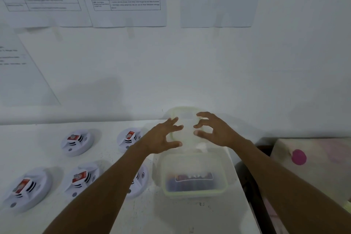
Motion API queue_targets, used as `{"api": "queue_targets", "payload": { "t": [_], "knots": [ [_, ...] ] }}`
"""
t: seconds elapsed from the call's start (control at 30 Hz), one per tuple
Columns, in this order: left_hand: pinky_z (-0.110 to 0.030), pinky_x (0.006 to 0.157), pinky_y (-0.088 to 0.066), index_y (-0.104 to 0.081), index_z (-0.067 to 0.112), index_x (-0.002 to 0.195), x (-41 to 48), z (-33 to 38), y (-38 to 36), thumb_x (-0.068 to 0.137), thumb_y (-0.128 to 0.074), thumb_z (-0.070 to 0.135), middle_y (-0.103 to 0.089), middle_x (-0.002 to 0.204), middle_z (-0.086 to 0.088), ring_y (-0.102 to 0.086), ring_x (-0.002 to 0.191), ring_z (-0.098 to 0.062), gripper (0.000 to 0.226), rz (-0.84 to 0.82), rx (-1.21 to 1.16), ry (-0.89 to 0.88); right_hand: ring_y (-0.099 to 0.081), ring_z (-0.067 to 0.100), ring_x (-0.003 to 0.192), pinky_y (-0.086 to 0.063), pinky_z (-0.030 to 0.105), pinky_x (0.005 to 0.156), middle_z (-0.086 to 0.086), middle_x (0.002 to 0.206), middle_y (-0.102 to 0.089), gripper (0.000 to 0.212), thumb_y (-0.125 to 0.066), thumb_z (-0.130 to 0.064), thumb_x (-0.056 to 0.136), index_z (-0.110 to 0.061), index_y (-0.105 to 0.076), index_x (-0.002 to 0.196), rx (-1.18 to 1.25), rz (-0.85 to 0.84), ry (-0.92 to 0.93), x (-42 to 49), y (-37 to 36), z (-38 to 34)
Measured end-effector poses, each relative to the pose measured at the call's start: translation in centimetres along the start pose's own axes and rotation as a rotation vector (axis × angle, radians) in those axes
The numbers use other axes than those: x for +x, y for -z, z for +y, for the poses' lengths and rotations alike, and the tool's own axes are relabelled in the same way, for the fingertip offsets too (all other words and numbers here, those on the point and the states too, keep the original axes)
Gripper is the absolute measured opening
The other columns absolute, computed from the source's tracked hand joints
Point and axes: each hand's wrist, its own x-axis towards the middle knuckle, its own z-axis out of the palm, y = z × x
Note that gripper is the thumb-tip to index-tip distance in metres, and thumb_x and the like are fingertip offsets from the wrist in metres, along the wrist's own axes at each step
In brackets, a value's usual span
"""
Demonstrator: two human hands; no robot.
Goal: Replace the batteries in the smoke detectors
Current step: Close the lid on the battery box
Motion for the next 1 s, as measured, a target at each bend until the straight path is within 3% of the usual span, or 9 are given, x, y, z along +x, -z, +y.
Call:
{"api": "queue_targets", "payload": {
  "t": [0.1,0.23,0.3,0.37,0.47,0.57,0.67,0.8,1.0],
  "knots": [
    [-0.023,0.113,-0.018,-0.051,0.028,0.139,0.0,-0.5,0.9,0.090,-0.066,0.034,-0.032,0.156,0.007,-0.028,0.145,-0.012,0.051,-0.015,-0.028,-0.045,-0.016,0.006,0.147,-0.017,0.031,0.118,-0.013,0.154,-0.034,0.031,-0.056,-0.052,0.092,-0.029,-0.061,0.113,-0.077,-0.042,0.058,0.7,0.0,-0.1],
    [-0.030,0.118,-0.024,-0.051,0.032,0.139,-0.7,-1.9,1.2,0.098,-0.054,0.020,-0.035,0.155,0.005,-0.032,0.142,-0.016,0.042,0.109,0.050,0.024,-0.041,0.012,0.132,-0.030,0.039,0.111,-0.009,0.143,-0.049,0.039,-0.054,-0.050,0.094,-0.032,-0.058,0.129,-0.165,0.017,0.089,0.1,-0.6,0.1],
    [-0.041,0.118,-0.027,-0.049,0.032,0.141,-1.1,-1.7,1.1,0.100,-0.049,0.030,-0.032,0.156,0.005,-0.028,0.145,-0.015,0.041,0.156,0.019,0.104,-0.044,0.008,0.118,-0.029,0.035,0.102,-0.012,0.126,-0.054,0.041,-0.057,-0.053,0.088,-0.035,-0.060,0.125,-0.201,0.037,0.118,-0.5,-0.9,-0.3],
    [-0.041,0.120,-0.022,-0.041,0.032,0.146,-1.3,-0.8,1.0,0.091,-0.050,0.058,-0.024,0.159,0.011,-0.018,0.148,-0.011,0.062,0.109,0.016,0.181,-0.041,0.005,0.111,-0.028,0.035,0.101,-0.014,0.113,-0.053,0.043,-0.061,-0.058,0.082,-0.038,-0.063,0.120,-0.213,0.082,0.131,-0.8,-0.9,-0.8],
    [-0.036,0.118,-0.018,-0.035,0.035,0.148,-1.4,0.2,0.7,0.071,-0.053,0.077,-0.013,0.162,0.012,-0.014,0.149,-0.010,0.090,0.058,0.025,0.155,-0.032,0.010,0.131,-0.023,0.036,0.109,-0.010,0.135,-0.046,0.049,-0.072,-0.056,0.077,-0.039,-0.061,0.122,-0.172,0.073,0.098,-0.7,-0.7,-0.5],
    [-0.030,0.117,-0.015,-0.035,0.033,0.149,-1.4,0.4,0.6,0.078,-0.066,0.061,-0.009,0.163,0.009,-0.014,0.149,-0.011,0.082,0.065,-0.010,0.134,-0.017,0.009,0.146,-0.017,0.031,0.115,-0.010,0.155,-0.031,0.063,-0.077,-0.056,0.073,-0.043,-0.053,0.130,-0.061,-0.054,0.003,-0.5,-0.2,0.1],
    [-0.029,0.117,-0.015,-0.031,0.033,0.150,-1.4,0.2,0.4,0.079,-0.069,0.058,-0.005,0.163,0.009,-0.011,0.149,-0.009,0.085,0.046,0.005,0.122,-0.020,0.004,0.144,-0.017,0.025,0.116,-0.013,0.155,-0.032,0.071,-0.081,-0.054,0.069,-0.043,-0.052,0.132,-0.046,-0.092,-0.035,-0.3,0.7,0.5],
    [-0.029,0.116,-0.018,-0.033,0.032,0.150,-1.1,-0.1,0.4,0.082,-0.067,0.055,-0.007,0.163,0.009,-0.014,0.149,-0.010,0.080,0.059,0.013,0.114,-0.016,0.007,0.145,-0.022,0.032,0.116,-0.012,0.160,-0.020,0.069,-0.080,-0.058,0.065,-0.051,-0.052,0.127,0.007,-0.081,-0.049,-0.5,0.6,1.2],
    [-0.025,0.114,-0.016,-0.036,0.031,0.149,-1.0,-0.9,0.2,0.083,-0.068,0.052,-0.011,0.163,0.007,-0.014,0.149,-0.010,0.076,0.089,0.030,0.072,-0.026,0.008,0.143,-0.022,0.026,0.111,-0.007,0.154,-0.030,0.063,-0.084,-0.056,0.062,-0.049,-0.056,0.118,0.011,-0.024,-0.064,-0.4,0.3,1.0]
  ]
}}
